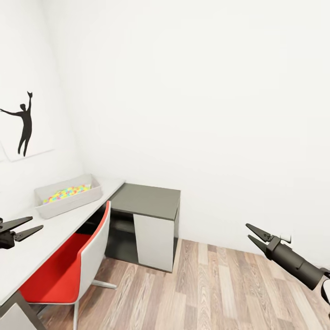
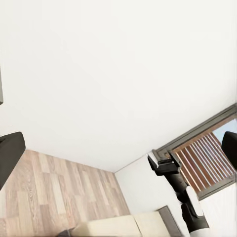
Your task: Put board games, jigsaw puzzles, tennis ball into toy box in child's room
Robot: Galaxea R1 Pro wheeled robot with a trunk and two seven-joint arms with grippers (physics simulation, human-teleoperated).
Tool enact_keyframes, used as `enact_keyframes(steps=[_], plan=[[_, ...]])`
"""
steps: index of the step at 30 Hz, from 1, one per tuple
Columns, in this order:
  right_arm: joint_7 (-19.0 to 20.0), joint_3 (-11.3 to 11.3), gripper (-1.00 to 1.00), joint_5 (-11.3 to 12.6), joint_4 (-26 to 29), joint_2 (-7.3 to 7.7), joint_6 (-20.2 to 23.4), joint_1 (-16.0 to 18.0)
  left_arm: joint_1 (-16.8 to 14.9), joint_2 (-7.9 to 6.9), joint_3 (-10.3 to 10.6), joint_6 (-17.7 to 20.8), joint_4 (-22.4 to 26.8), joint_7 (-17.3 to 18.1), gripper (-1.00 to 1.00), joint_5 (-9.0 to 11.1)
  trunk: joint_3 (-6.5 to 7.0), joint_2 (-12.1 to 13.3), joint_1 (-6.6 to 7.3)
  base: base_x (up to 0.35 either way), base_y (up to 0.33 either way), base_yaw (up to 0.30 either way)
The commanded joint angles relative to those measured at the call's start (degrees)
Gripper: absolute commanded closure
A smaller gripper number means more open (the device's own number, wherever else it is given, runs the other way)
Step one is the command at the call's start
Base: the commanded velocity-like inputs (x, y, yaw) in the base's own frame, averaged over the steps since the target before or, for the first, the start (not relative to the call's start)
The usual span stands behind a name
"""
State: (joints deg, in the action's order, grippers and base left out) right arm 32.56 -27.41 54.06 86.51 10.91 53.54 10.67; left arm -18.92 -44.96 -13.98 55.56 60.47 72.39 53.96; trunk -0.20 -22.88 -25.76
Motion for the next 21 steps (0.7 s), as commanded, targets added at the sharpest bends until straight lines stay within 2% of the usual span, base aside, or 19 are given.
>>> enact_keyframes(steps=[1, 11, 17, 21], plan=[[0.24, -0.07, -1.00, -0.12, -0.03, -0.01, 0.33, 0.05, 0.02, -0.03, 0.00, 0.43, 0.00, 0.03, -1.00, 0.20, -0.02, -0.04, -0.02, -0.006, 0.002, -0.281], [0.17, -0.04, -1.00, -0.18, -0.68, -0.04, 0.20, 0.12, 0.02, 0.03, 0.01, 0.35, 0.00, 0.03, -1.00, 0.24, -0.02, -0.04, -0.02, -0.001, 0.000, -0.281], [0.22, 0.16, -1.00, -0.11, -1.31, -0.02, -2.25, 0.13, 0.02, 0.05, 0.07, 0.34, 0.00, 0.03, -1.00, 0.23, -0.02, -0.04, -0.02, 0.000, 0.000, -0.281], [0.15, 2.58, -1.00, -0.24, -1.56, 0.03, -2.91, 0.14, 0.02, 0.05, 0.04, 0.34, 0.00, 0.03, -1.00, 0.22, -0.02, -0.04, -0.02, 0.000, 0.000, -0.281]])
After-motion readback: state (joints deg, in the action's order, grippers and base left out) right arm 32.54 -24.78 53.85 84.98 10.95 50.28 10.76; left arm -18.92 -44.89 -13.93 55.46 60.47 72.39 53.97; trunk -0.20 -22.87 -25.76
